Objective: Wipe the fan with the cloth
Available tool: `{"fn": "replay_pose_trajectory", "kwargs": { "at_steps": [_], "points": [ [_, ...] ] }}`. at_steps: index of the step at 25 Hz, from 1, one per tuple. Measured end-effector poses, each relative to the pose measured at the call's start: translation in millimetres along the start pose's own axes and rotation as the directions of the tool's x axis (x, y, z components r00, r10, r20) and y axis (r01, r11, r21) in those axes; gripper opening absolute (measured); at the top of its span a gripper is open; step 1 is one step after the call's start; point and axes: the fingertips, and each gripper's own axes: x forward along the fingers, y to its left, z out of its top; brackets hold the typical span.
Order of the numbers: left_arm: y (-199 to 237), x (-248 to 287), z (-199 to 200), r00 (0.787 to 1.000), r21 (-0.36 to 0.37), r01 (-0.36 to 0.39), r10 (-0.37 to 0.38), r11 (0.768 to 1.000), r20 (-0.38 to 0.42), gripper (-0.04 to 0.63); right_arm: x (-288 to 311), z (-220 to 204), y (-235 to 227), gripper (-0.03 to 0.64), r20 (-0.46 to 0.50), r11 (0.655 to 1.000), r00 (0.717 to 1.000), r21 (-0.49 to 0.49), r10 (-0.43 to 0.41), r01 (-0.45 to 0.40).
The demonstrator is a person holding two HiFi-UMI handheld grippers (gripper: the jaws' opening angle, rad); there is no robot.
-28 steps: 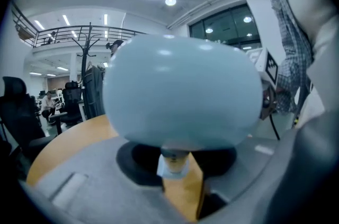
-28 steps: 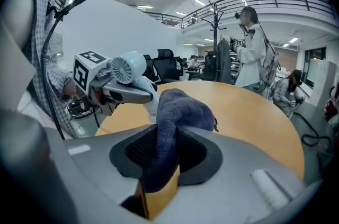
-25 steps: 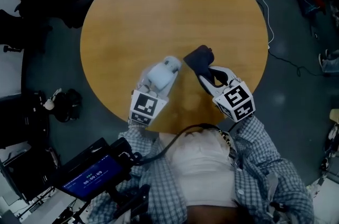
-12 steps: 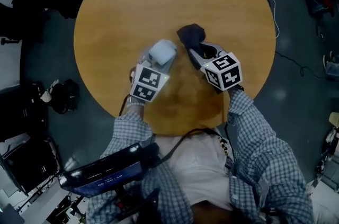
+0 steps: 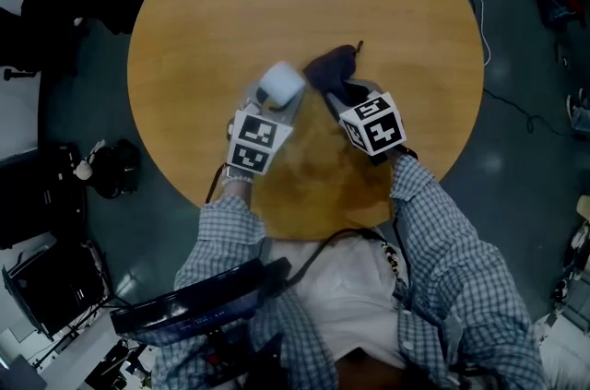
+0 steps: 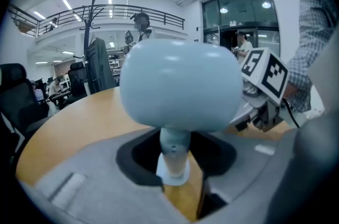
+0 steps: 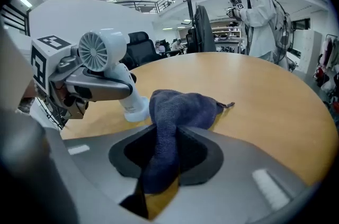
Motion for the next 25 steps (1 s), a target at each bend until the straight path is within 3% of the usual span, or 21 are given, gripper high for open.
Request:
{"fn": "replay_pose_trajectory", "kwargs": {
  "at_steps": [5,10,14,19,22,25],
  "points": [
    [2,-3,-3,1.0,-0.032,-0.004,0.004,0.999,-0.004,0.158,1,0,1,0.127,-0.011,1.0,1.0,0.002,-0.016,0.016],
    [-1,-11,-14,0.999,-0.029,0.007,-0.008,1.0,-0.034,0.21,-10,3,-5,0.179,-0.021,0.996,0.998,-0.071,-0.057,0.056],
    [2,-30,-25,0.999,-0.022,-0.017,0.017,1.0,-0.027,0.207,-31,20,-11,0.173,0.064,0.992,0.992,-0.058,-0.111,0.115],
    [11,-70,-1,0.989,-0.039,-0.102,0.106,0.994,0.108,0.096,-74,36,-15,0.04,0.193,0.97,0.954,-0.033,-0.23,0.24],
    [10,-112,22,0.973,-0.045,-0.126,0.132,0.991,0.187,0.0,-108,42,7,0.005,0.225,0.974,0.948,0.027,-0.225,0.224],
    [12,-146,39,0.959,-0.047,-0.135,0.142,0.99,0.244,-0.002,-133,49,28,0.005,0.253,0.977,0.944,0.047,-0.213,0.208]
  ]
}}
